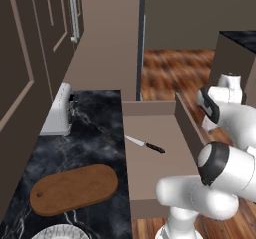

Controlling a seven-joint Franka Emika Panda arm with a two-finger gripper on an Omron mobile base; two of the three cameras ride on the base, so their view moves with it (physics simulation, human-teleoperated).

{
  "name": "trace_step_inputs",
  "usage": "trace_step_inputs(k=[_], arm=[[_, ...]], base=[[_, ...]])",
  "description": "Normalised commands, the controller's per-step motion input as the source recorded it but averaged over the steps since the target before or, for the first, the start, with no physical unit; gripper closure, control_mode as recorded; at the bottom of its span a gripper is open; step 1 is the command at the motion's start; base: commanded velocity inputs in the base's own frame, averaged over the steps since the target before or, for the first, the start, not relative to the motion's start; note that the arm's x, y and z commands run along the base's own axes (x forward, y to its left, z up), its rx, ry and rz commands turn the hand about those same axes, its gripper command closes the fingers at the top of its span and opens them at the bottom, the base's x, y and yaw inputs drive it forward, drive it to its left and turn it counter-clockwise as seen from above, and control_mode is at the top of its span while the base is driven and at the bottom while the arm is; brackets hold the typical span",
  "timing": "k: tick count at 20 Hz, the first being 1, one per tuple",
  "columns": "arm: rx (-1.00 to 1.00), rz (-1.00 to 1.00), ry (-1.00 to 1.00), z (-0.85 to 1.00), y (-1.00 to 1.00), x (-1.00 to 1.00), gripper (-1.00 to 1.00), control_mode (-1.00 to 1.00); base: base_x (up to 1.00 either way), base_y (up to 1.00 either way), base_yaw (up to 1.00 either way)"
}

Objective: Pick up the knife from the drawer and place it on the cutting board. Then place the meat from the plate to the cutting board.

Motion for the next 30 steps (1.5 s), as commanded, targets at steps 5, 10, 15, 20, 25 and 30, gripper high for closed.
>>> trace_step_inputs(k=[5,10,15,20,25,30], arm=[[-0.01,0.09,-0.09,0.51,0.49,0.02,-1.00,-1.00],[0.00,0.25,-0.06,0.12,0.62,0.15,-1.00,-1.00],[0.00,0.30,0.00,0.00,0.57,0.06,-1.00,-1.00],[0.00,0.17,-0.01,0.00,0.31,0.01,-1.00,-1.00],[-0.01,0.03,0.00,-0.19,0.04,0.10,-1.00,-1.00],[0.00,0.06,0.00,-0.42,0.04,0.20,-1.00,-1.00]], base=[[0.00,0.00,0.00],[0.00,0.00,0.00],[0.00,0.00,0.00],[0.00,0.00,0.00],[0.00,0.00,0.00],[0.00,0.00,0.00]])
